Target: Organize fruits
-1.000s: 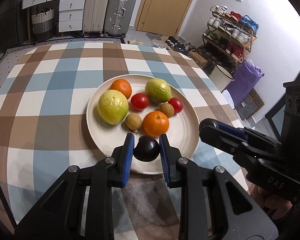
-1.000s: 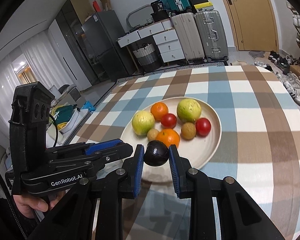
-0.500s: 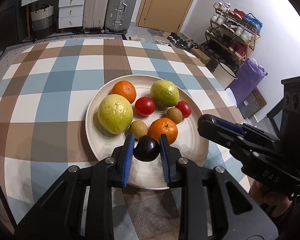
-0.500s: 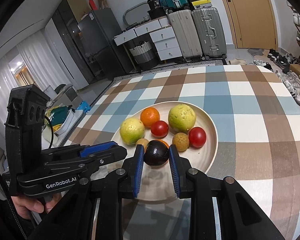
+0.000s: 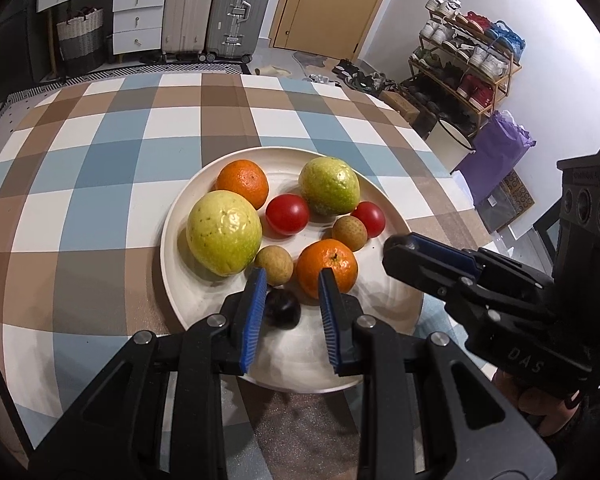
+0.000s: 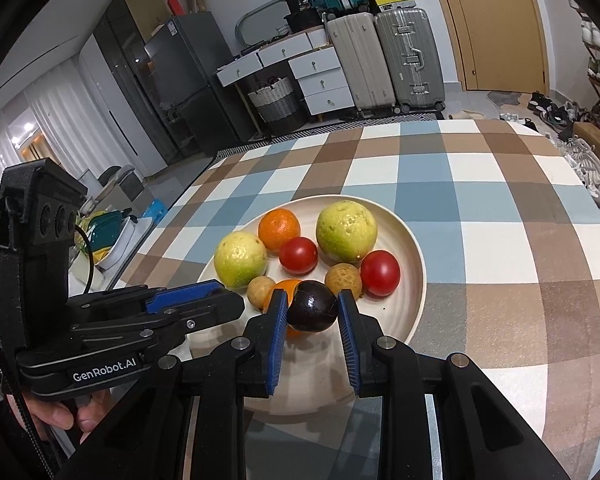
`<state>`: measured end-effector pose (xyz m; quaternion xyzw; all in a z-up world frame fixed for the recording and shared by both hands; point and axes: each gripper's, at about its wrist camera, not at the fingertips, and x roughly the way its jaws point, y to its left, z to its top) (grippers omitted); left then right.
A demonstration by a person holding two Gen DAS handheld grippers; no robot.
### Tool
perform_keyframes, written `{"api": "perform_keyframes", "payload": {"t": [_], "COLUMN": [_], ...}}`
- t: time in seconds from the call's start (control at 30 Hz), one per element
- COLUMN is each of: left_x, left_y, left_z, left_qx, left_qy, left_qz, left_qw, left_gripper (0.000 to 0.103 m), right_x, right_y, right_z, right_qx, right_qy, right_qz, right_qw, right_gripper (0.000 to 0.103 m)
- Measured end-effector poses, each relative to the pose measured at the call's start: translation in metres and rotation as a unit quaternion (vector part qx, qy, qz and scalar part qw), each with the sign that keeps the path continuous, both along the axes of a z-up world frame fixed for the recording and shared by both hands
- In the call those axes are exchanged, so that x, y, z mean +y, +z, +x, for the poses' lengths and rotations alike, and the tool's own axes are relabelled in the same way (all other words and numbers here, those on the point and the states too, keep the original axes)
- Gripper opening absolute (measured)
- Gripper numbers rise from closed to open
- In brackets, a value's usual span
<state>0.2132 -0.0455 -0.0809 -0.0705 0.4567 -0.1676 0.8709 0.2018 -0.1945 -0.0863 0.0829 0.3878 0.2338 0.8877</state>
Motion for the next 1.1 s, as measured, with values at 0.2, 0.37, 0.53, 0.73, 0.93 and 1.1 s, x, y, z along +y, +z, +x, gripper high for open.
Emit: {"api": "perform_keyframes", "payload": {"t": [0.2, 0.37, 0.53, 0.73, 0.93, 1.1], "left_x": [0.003, 0.005, 0.007, 0.007, 0.014, 0.023], "left_y": [0.005, 0.013, 0.024, 0.043, 0.064, 0.081], "left_z": [-0.004, -0.011, -0.021, -0.04, -0.062, -0.083], "left_qx": [-0.005, -0.011, -0.022, -0.039, -0.061, -0.087], "left_qy": [0.004, 0.008, 0.013, 0.013, 0.027, 0.042], "left_qz": [0.004, 0.009, 0.014, 0.016, 0.026, 0.035], "left_qw": [1.0, 0.9999, 0.9996, 0.999, 0.9974, 0.9947], "left_gripper": [0.023, 0.023, 0.023, 0.023, 0.027, 0.028], "right_x": [-0.002, -0.007, -0.015, -0.021, -0.032, -0.036], "right_y": [0.008, 0.014, 0.026, 0.043, 0.062, 0.085], "right_z": [-0.007, -0.01, -0.021, -0.037, -0.058, -0.084], "right_qx": [-0.018, -0.021, -0.035, -0.053, -0.081, -0.131], "right_qy": [-0.004, -0.015, -0.026, -0.039, -0.057, -0.06], "right_qz": [0.004, 0.013, 0.023, 0.026, 0.039, 0.058], "right_qw": [1.0, 1.0, 0.999, 0.997, 0.994, 0.988], "right_gripper": [0.048, 0.048, 0.048, 0.05, 0.066, 0.079]}}
